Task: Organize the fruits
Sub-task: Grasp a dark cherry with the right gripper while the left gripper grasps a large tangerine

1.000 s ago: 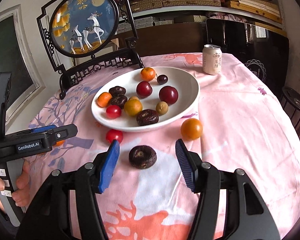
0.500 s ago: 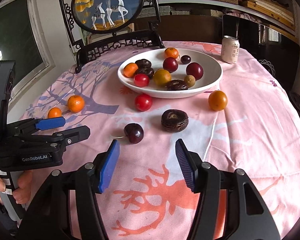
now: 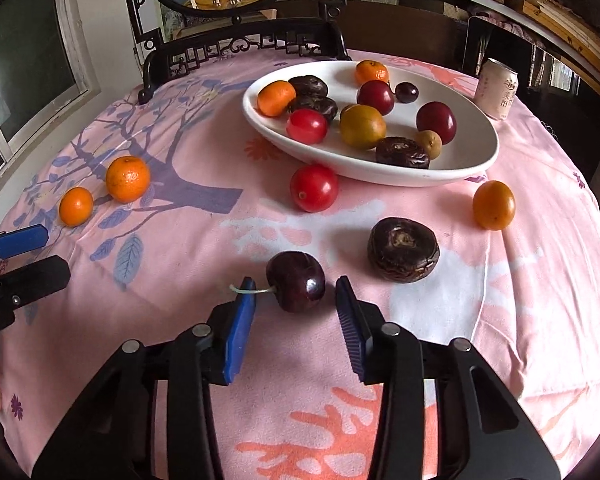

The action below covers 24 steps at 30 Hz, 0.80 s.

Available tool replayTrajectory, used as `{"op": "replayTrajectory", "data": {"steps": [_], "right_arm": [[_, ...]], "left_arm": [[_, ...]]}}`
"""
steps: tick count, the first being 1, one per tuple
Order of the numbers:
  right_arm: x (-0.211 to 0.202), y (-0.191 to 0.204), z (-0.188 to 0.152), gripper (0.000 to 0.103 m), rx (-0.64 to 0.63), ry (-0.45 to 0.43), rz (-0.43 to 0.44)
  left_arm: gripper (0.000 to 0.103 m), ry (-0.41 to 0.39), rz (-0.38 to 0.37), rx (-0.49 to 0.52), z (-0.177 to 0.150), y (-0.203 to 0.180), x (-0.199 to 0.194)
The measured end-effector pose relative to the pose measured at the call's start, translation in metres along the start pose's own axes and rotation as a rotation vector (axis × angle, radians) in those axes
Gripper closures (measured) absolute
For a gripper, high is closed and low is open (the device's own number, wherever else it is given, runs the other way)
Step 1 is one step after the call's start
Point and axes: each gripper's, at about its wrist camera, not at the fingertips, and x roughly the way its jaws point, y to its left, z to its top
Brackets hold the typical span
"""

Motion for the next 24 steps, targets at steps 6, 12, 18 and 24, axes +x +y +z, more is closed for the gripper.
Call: {"op": "replayTrajectory", "data": {"steps": [6, 12, 18, 24], "right_arm": [[-0.006, -0.011, -0.002, 0.074, 0.05, -0.023, 0.054], [-0.015, -0.011, -0.005, 0.074, 0.053, -0.044, 0.1], [-0.021, -0.01, -0.006, 0.074, 0.044, -0.06, 0.126], [-0.02, -0.008, -0.006, 0.074, 0.03, -0.057, 0.135]], "left_arm": [[0.016, 0.005, 0.051, -0.032, 0.003, 0.018, 0.004], [0.016, 0.012, 0.11, -0.033, 0.01, 0.027, 0.015], [0.018, 0.036, 0.174, -0.04, 0.018, 0.038, 0.035], [0.039, 0.041, 0.194, -0.054, 0.023, 0.046, 0.048]]}}
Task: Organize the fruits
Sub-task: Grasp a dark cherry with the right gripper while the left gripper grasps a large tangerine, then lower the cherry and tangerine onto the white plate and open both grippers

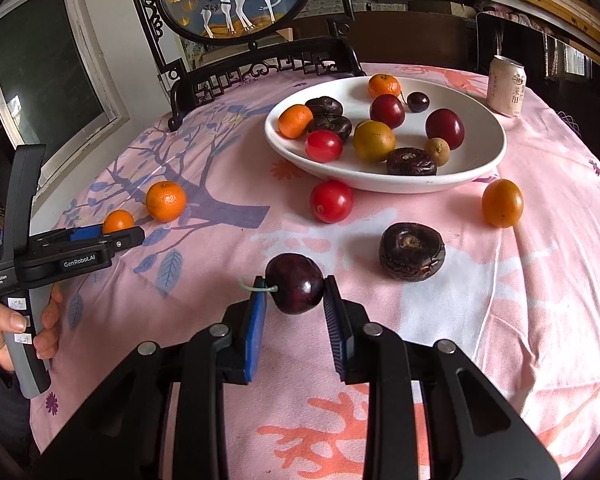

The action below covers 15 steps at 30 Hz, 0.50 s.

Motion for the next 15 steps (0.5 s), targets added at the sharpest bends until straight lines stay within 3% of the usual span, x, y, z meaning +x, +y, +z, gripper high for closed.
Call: {"op": "replayTrajectory", "data": {"steps": [3, 10, 15], "right_arm": [[-0.001, 0.0, 0.0, 0.074, -0.003, -0.005, 0.0], [-0.01, 0.002, 0.0, 0.074, -0.008, -0.039, -0.003], [-0.026, -0.001, 0.005, 0.074, 0.017, -0.089, 0.019]], "left_arm": [[0.063, -0.008, -0.002, 0.004, 0.003, -0.002, 0.0], [0.063, 0.003, -0.009, 0.025, 0.003, -0.012, -0.009], [0.063, -0.046, -0.049, 0.05, 0.007, -0.028, -0.037]]}}
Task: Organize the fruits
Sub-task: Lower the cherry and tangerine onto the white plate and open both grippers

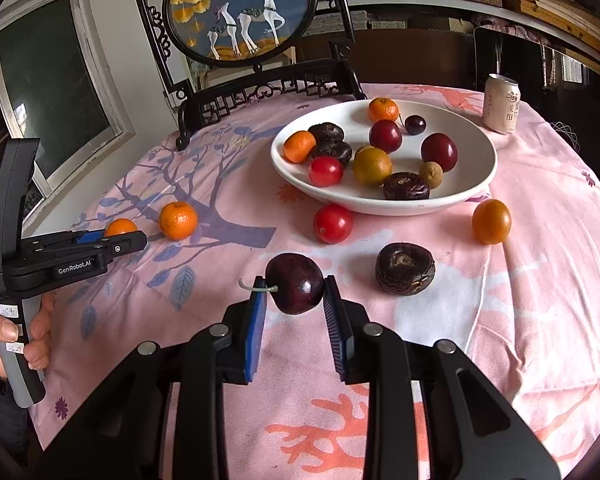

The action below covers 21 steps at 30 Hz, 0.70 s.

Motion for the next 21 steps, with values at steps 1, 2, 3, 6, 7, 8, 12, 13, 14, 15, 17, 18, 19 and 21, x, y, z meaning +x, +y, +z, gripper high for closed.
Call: {"op": "replayTrajectory", "data": {"steps": [1, 2, 3, 6, 7, 8, 12, 13, 14, 15, 17, 18, 19, 21], "right_arm": [[-0.004, -0.001, 0.002, 0.074, 0.007, -0.01, 0.004], [-0.008, -0.002, 0.005, 0.074, 0.014, -0.024, 0.008], [-0.013, -0.003, 0.008, 0.074, 0.02, -0.04, 0.011], [-0.025, -0.004, 0.019, 0.074, 0.009, -0.078, 0.016], [-0.03, -0.005, 0.024, 0.074, -0.007, -0.094, 0.009], [-0.033, -0.006, 0.029, 0.074, -0.025, -0.106, -0.005], [-0.033, -0.021, 0.05, 0.074, -0.061, -0.136, -0.063], [-0.03, -0.026, 0.055, 0.074, -0.063, -0.14, -0.075], [-0.026, -0.032, 0.059, 0.074, -0.06, -0.138, -0.083], [-0.02, -0.037, 0.063, 0.074, -0.055, -0.134, -0.089], [-0.007, -0.046, 0.069, 0.074, -0.049, -0.117, -0.103], [0.001, -0.05, 0.071, 0.074, -0.048, -0.106, -0.111], [0.009, -0.054, 0.073, 0.074, -0.05, -0.095, -0.114], [0.024, -0.059, 0.076, 0.074, -0.057, -0.07, -0.115]], "left_arm": [[0.063, -0.013, -0.014, 0.009, 0.003, -0.005, -0.006], [0.063, -0.025, -0.031, 0.019, 0.007, -0.011, -0.012], [0.063, -0.037, -0.05, 0.032, 0.011, -0.018, -0.017], [0.063, -0.073, -0.102, 0.078, 0.026, -0.043, -0.027], [0.063, -0.082, -0.116, 0.088, 0.033, -0.052, -0.028], [0.063, -0.089, -0.13, 0.095, 0.039, -0.061, -0.028], [0.063, -0.107, -0.199, 0.105, 0.065, -0.096, -0.018], [0.063, -0.1, -0.209, 0.104, 0.071, -0.105, -0.012], [0.063, -0.092, -0.221, 0.104, 0.076, -0.113, -0.005], [0.063, -0.085, -0.233, 0.105, 0.082, -0.121, 0.003], [0.063, -0.061, -0.241, 0.101, 0.09, -0.133, 0.021], [0.063, -0.046, -0.241, 0.095, 0.094, -0.138, 0.03], [0.063, -0.033, -0.238, 0.089, 0.097, -0.141, 0.039], [0.063, -0.016, -0.224, 0.088, 0.102, -0.146, 0.055]]}}
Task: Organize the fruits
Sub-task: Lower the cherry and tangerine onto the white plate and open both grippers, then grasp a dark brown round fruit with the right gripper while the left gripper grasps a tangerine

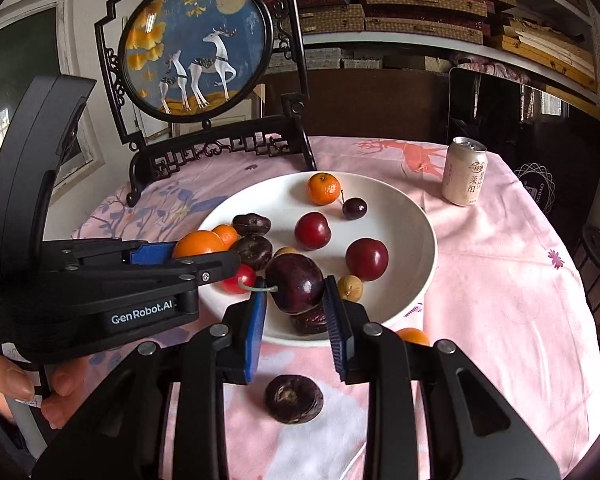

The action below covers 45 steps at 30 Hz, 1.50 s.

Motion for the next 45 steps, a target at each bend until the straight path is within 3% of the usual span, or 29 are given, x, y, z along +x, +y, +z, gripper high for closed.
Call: {"op": "replayTrajectory", "data": {"steps": [8, 9, 10, 17, 24, 31, 34, 36, 45], "right_arm": [[0.033, -0.006, -0.003, 0.069, 0.004, 0.057, -0.014], [0.033, -0.007, -0.004, 0.069, 0.005, 0.059, -0.021], [0.031, -0.008, -0.006, 0.069, 0.009, 0.059, -0.024], [0.006, -0.014, -0.014, 0.069, 0.062, 0.051, 0.005], [-0.02, -0.014, -0.036, 0.069, 0.117, 0.05, 0.018], [-0.036, -0.01, -0.061, 0.069, 0.165, 0.078, 0.015], [-0.042, -0.006, -0.071, 0.062, 0.18, 0.091, 0.006], [-0.046, -0.002, -0.076, 0.049, 0.177, 0.094, -0.013], [-0.039, 0.012, -0.08, 0.049, 0.135, 0.149, -0.072]], "left_arm": [[0.059, 0.028, 0.045, 0.023, 0.017, 0.002, 0.033], [0.042, 0.013, 0.049, 0.012, 0.019, 0.003, 0.031], [0.032, -0.012, 0.049, 0.0, 0.019, 0.004, 0.027], [0.03, -0.064, 0.058, 0.009, 0.004, 0.009, -0.004], [0.019, -0.067, 0.072, -0.037, -0.03, 0.025, -0.031], [0.016, -0.103, 0.135, -0.044, -0.064, 0.043, -0.055], [0.016, -0.116, 0.151, -0.034, -0.073, 0.05, -0.06], [0.016, -0.128, 0.146, -0.021, -0.078, 0.052, -0.063], [0.014, -0.092, 0.072, -0.019, -0.085, 0.056, -0.066]]}}
